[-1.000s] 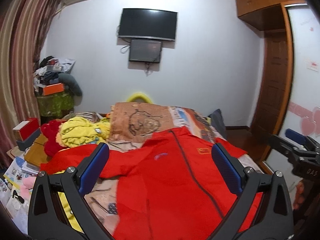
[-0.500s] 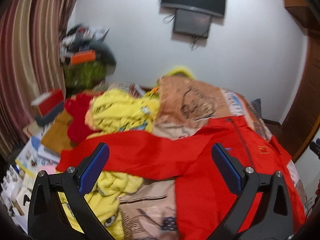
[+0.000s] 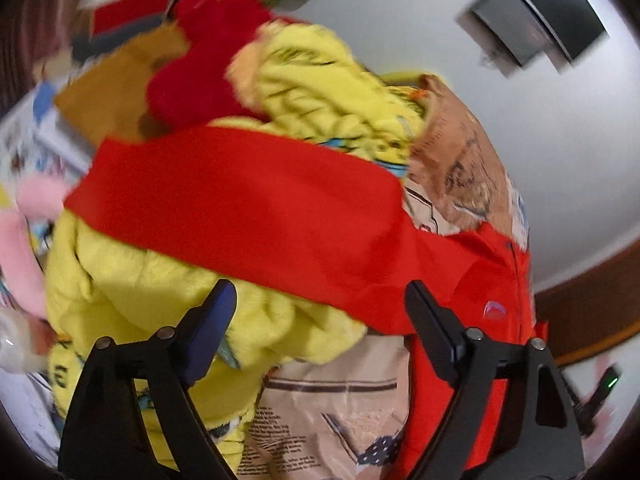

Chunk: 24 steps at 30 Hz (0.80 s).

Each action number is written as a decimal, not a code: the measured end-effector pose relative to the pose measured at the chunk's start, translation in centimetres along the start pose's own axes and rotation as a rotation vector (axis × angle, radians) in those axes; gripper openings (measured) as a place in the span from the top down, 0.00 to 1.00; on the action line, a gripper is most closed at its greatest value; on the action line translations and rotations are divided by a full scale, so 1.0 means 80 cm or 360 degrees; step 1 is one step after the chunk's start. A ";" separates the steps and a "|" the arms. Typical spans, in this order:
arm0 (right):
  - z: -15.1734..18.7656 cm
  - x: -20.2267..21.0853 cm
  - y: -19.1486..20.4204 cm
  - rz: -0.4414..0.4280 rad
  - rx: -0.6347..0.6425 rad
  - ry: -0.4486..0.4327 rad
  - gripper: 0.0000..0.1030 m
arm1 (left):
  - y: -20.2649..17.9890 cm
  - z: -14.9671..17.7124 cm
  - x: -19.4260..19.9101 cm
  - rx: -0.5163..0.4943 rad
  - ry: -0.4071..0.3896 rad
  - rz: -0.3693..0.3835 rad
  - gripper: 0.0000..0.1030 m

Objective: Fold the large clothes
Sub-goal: 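Grasp the red jacket's sleeve with the left tool and pull it outward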

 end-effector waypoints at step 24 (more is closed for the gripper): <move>-0.003 -0.022 -0.029 -0.0079 -0.0207 0.0107 0.00 | 0.058 -0.058 -0.050 0.0185 -0.0064 -0.0302 0.94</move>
Point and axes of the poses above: each gripper's, at about its wrist camera, not at the fingertips, and x roughly against the way its jaws point, y to its left, z to its underside, the point moved 4 cm from there along -x, roughly the way its jaws point, and after that the axes turned 3 degrees about y, right-handed, at the moved point
